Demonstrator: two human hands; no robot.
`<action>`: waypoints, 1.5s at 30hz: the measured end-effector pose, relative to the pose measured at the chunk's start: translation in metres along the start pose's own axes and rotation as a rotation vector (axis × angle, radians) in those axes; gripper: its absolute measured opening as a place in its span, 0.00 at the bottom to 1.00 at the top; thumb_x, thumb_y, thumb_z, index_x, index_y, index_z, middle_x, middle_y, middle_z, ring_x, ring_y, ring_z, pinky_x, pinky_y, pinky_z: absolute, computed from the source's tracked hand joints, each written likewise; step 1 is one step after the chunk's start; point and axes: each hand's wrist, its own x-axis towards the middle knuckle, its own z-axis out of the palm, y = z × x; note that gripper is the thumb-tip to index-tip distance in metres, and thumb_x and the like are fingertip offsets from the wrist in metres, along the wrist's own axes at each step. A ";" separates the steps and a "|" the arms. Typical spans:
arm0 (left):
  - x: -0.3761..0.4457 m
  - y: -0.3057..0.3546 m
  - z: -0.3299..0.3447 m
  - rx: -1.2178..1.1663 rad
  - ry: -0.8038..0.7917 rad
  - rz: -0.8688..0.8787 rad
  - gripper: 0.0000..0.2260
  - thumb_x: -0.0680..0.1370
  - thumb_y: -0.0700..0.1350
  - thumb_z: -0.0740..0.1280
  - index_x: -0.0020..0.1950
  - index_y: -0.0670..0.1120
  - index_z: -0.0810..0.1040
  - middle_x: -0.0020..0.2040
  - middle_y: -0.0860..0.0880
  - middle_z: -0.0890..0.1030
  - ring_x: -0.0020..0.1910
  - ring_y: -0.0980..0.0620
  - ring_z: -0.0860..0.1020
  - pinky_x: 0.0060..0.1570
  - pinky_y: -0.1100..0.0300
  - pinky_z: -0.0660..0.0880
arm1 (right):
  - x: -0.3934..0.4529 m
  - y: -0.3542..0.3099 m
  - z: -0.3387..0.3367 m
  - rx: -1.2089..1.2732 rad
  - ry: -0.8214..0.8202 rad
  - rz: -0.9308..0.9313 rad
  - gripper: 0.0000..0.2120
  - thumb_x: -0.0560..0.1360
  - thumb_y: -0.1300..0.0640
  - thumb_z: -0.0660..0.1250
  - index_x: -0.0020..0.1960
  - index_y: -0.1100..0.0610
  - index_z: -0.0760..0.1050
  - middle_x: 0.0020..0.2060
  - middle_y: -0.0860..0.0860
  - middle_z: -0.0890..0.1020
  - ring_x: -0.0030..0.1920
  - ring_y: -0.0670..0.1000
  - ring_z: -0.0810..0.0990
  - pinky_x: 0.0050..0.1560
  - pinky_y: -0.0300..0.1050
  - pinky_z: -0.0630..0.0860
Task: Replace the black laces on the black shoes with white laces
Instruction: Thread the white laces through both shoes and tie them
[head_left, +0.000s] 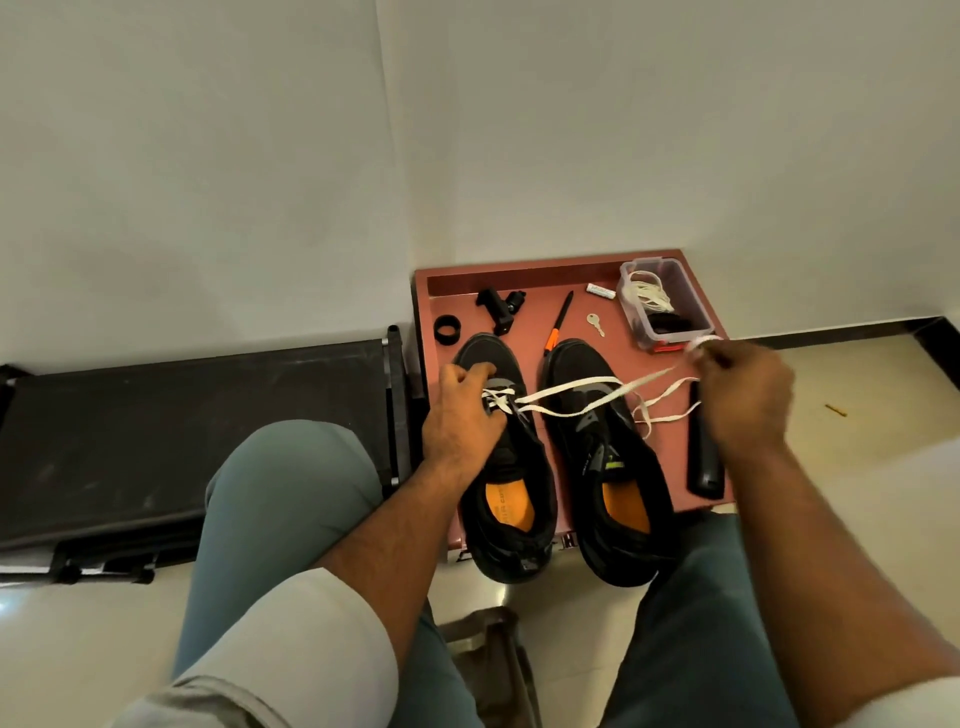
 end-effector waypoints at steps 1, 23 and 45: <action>0.001 0.003 0.001 0.003 -0.001 -0.002 0.26 0.74 0.47 0.72 0.71 0.55 0.68 0.61 0.51 0.66 0.53 0.52 0.75 0.37 0.65 0.69 | -0.011 -0.003 0.006 -0.047 -0.041 -0.066 0.14 0.79 0.58 0.65 0.63 0.58 0.78 0.54 0.56 0.83 0.49 0.54 0.80 0.49 0.41 0.73; -0.006 0.004 -0.008 -0.232 -0.035 -0.163 0.26 0.71 0.48 0.75 0.67 0.50 0.72 0.60 0.49 0.71 0.52 0.52 0.76 0.45 0.62 0.74 | -0.028 -0.005 0.059 -0.081 -0.501 -0.251 0.13 0.78 0.64 0.64 0.59 0.57 0.81 0.52 0.54 0.83 0.51 0.52 0.80 0.45 0.34 0.69; -0.016 0.008 -0.018 -0.329 -0.155 -0.187 0.16 0.71 0.43 0.76 0.57 0.47 0.78 0.41 0.55 0.73 0.38 0.59 0.73 0.35 0.67 0.69 | -0.039 -0.045 0.070 -0.164 -0.571 -0.390 0.14 0.78 0.62 0.63 0.61 0.56 0.79 0.56 0.55 0.81 0.56 0.55 0.79 0.54 0.44 0.72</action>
